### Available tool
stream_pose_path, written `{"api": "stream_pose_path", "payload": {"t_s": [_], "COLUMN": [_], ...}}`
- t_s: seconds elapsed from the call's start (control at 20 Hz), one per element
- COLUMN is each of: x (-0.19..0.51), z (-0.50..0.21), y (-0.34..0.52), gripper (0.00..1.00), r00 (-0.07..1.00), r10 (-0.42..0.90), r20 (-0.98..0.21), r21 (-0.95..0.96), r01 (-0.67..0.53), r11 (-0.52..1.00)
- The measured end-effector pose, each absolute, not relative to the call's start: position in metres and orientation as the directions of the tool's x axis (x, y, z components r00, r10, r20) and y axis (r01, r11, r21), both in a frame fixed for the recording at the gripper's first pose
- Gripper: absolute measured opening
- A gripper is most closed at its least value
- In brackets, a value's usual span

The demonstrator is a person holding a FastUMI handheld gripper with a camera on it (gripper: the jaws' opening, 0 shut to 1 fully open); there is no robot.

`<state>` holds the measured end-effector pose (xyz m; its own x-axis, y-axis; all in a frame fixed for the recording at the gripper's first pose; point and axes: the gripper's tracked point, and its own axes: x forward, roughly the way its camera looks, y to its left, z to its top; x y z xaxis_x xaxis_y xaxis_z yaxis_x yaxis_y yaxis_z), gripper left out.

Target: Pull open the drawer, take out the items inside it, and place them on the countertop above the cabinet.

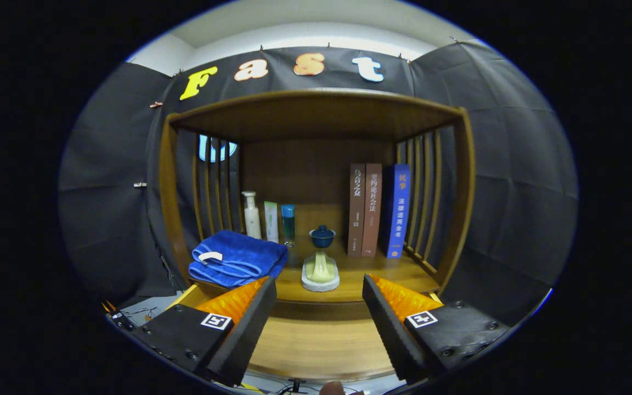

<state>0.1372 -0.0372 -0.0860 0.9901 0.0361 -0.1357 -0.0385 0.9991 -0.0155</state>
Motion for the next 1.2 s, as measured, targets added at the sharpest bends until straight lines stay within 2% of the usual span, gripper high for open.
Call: {"api": "stream_pose_path", "payload": {"t_s": [0.3,0.55,0.95,1.2], "x": [0.060,0.037,0.052,0.069], "z": [-0.108,-0.167,-0.258,-0.284], "y": [-0.036,-0.028,-0.022,-0.014], "gripper": [0.99,0.99,1.00,1.00], "r00": [1.000,0.998,0.991,0.989], "r10": [0.017,0.034,0.048,0.040], "r20": [-0.009,-0.045,-0.122,-0.145], "r21": [0.016,-0.011,-0.041,-0.045], "r01": [-0.017,-0.035,-0.054,-0.047], "r11": [1.000,0.999,0.998,0.998]}}
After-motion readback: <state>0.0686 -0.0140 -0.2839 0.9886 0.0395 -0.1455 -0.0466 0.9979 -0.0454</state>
